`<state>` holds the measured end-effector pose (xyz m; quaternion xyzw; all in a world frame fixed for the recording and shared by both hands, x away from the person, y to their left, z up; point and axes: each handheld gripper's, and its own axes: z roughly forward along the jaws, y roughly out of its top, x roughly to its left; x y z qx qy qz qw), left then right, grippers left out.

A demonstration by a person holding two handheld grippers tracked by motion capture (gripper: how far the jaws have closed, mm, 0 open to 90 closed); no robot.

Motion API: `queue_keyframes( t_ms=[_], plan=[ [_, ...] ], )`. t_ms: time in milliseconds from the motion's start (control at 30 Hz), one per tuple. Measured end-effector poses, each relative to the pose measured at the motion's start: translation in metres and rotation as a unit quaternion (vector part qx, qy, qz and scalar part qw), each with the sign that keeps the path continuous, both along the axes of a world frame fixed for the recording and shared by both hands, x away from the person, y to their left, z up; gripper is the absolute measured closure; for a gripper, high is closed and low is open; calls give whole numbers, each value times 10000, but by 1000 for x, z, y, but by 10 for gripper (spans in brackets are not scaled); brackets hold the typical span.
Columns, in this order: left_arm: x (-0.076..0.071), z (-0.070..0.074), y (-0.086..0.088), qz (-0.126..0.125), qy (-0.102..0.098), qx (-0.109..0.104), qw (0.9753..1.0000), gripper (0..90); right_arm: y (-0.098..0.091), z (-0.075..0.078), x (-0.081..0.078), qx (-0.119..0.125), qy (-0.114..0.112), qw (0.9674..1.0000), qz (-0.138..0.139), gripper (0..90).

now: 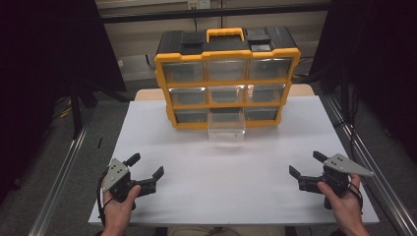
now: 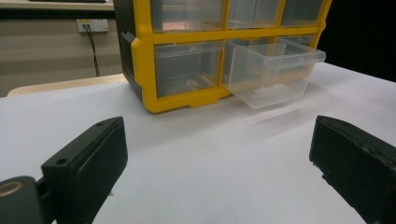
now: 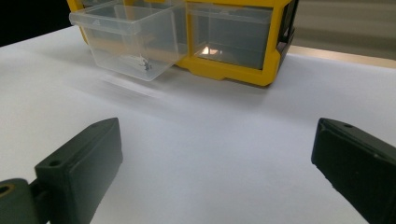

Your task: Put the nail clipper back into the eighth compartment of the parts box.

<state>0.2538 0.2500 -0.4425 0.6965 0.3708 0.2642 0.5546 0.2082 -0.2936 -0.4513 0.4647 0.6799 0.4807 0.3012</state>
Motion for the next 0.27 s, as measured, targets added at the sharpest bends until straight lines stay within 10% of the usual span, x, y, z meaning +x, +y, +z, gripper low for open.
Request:
queue_keyframes(
  t_ms=[267],
  plan=[
    [2,0,1,-20,6,-87,10000,43,5,-4,2,-41,93,9999,66,19]
  ],
)
